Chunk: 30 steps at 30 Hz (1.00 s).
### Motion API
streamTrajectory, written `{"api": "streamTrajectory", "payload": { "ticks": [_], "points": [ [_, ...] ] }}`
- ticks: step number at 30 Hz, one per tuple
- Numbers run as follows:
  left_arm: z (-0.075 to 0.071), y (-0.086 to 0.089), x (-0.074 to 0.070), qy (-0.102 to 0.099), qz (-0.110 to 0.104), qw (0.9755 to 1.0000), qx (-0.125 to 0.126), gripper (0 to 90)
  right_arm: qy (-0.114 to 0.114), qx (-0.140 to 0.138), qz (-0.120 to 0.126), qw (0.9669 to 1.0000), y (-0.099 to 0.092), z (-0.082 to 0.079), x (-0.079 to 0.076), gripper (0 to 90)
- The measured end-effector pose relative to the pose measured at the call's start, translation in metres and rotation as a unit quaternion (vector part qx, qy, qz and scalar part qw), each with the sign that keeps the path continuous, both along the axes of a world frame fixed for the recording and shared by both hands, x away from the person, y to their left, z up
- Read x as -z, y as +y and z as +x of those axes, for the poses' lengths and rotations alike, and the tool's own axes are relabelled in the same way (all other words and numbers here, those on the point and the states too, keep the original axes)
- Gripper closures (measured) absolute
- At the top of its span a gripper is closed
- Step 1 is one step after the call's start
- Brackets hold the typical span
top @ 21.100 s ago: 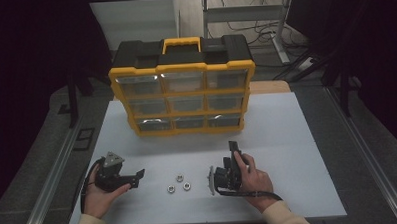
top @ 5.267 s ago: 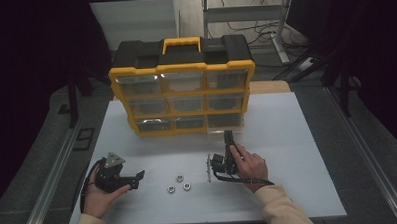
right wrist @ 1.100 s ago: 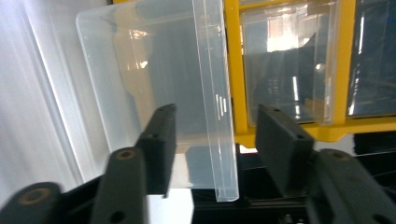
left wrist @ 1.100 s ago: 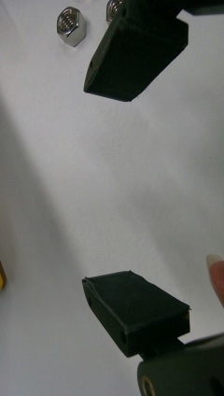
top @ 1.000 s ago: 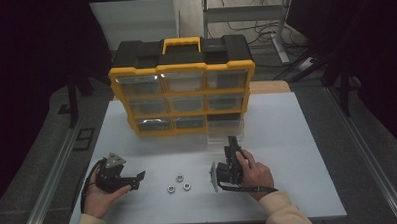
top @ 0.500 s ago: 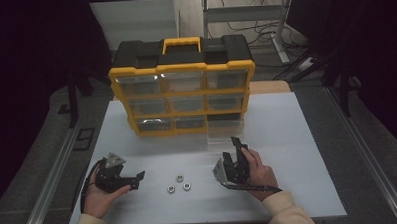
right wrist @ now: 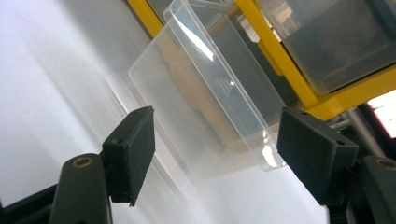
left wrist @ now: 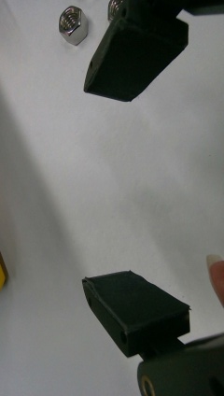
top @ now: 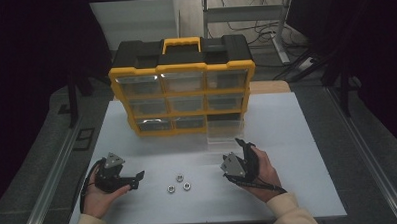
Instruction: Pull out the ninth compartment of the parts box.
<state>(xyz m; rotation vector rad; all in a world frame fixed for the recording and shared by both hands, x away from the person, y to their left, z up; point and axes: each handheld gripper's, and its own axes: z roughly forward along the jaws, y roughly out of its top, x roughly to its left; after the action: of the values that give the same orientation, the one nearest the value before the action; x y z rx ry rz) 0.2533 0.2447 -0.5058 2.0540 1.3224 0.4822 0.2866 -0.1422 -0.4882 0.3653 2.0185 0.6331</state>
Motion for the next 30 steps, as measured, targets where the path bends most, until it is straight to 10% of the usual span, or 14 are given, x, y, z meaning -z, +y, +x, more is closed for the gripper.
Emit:
{"api": "streamTrajectory", "payload": {
  "ticks": [10, 30],
  "points": [
    [0.0, 0.0, 0.0, 0.0, 0.001, 1.0, 0.0, 9.1, 0.054, -0.01, 0.062, 0.9965, -0.009, -0.003, -0.01, 28.3],
    [-0.002, 0.004, 0.0, -0.004, -0.001, 1.0, -0.005, 9.1, 0.177, -0.01, 0.183, 0.967, -0.044, -0.006, -0.018, 23.2]
  ]
}}
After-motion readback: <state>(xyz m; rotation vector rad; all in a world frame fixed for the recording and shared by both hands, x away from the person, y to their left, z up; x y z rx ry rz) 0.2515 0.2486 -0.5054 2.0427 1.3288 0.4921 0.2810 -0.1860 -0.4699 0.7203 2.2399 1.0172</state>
